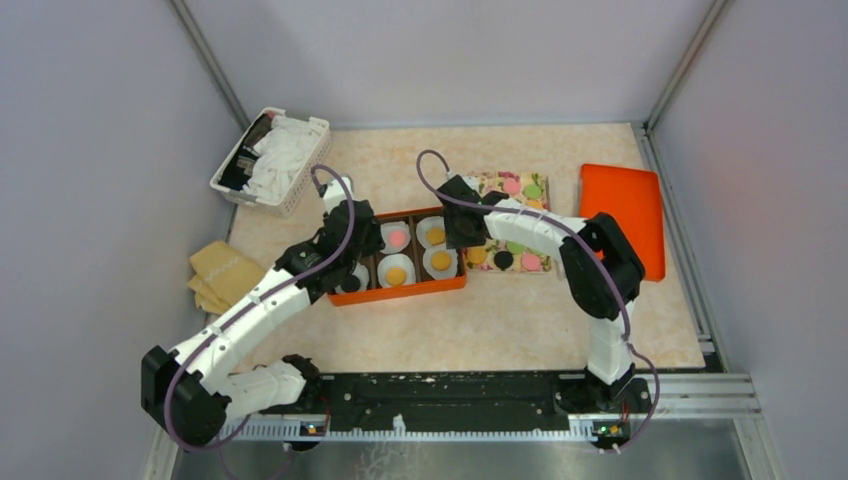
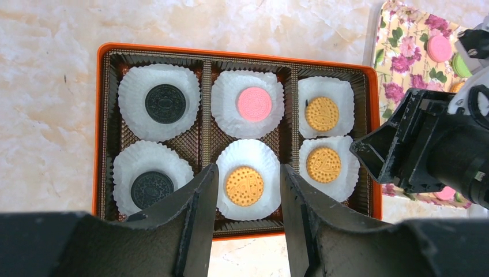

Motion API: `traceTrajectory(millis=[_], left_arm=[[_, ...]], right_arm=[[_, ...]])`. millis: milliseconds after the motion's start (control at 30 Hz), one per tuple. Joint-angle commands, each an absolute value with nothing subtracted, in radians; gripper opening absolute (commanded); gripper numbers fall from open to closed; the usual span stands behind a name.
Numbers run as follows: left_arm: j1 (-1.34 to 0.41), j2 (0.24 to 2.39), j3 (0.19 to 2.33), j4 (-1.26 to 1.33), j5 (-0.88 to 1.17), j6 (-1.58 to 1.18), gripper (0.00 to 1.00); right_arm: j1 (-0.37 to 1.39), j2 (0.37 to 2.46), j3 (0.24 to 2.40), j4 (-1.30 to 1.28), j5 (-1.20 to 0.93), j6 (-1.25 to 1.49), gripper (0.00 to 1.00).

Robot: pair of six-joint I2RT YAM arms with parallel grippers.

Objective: Pack the cookies

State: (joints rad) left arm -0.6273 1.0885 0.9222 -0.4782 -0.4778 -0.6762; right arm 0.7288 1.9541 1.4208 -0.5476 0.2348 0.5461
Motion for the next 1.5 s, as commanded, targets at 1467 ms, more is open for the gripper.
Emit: traceTrajectory(millis=[1467], left_arm=[[-0.627,1.223,1.002,-0.299,-0.296,-0.565,0.52]], right_arm=[[0.117,1.591,1.017,-0.548,0.412,0.478,0.38]])
